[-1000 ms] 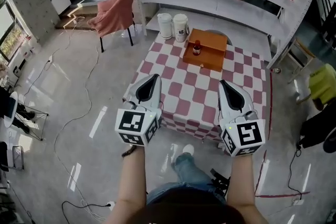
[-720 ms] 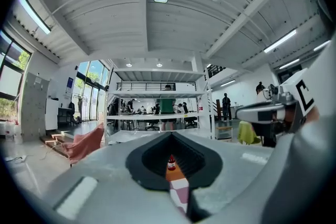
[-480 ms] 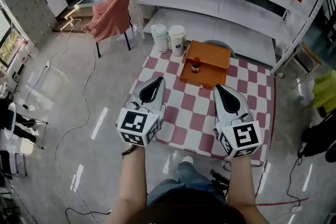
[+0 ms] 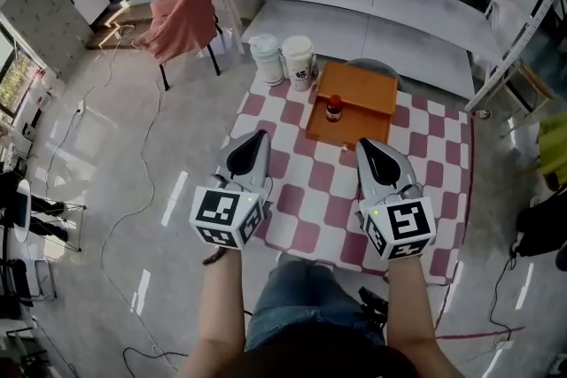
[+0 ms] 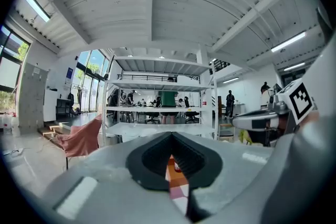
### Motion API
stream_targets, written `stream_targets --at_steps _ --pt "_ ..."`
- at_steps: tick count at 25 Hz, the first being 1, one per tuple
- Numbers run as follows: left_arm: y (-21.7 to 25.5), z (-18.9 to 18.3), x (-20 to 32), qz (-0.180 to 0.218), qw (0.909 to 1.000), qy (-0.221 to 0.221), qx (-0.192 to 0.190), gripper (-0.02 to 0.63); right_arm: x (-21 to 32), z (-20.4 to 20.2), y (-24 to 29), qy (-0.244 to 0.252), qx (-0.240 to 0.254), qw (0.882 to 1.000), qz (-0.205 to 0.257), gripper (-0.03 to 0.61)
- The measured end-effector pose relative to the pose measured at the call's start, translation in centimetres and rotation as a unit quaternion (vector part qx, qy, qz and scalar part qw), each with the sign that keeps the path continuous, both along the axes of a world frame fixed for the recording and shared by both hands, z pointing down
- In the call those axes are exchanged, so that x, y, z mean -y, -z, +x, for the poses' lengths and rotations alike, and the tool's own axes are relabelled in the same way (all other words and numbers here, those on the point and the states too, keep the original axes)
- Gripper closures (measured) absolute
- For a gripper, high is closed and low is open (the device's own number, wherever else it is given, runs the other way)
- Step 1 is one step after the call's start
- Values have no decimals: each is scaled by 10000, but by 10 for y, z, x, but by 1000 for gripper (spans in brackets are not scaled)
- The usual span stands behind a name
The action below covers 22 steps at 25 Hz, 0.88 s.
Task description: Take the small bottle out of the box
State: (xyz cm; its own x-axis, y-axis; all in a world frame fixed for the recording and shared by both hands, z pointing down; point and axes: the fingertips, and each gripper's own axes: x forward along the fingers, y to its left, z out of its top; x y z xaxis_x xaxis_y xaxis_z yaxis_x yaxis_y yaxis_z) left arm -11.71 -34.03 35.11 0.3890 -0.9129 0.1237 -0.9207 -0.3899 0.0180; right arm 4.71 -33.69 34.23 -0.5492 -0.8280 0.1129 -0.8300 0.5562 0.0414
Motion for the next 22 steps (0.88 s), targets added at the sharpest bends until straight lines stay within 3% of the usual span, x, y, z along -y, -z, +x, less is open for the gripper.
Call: stream_targets --at_steps 10,15,22 --pt "-39 -4 43 -407 9985 -347 -105 627 39 -1 -39 -640 56 9961 -603 573" --pt "-52 -17 73 -574 9972 -435 -177 627 68 -11 -59 -808 78 9936 -783 437" --pt "-70 -28 112 -753 9950 -631 -156 627 119 -24 -90 -1070 31 9894 -983 422"
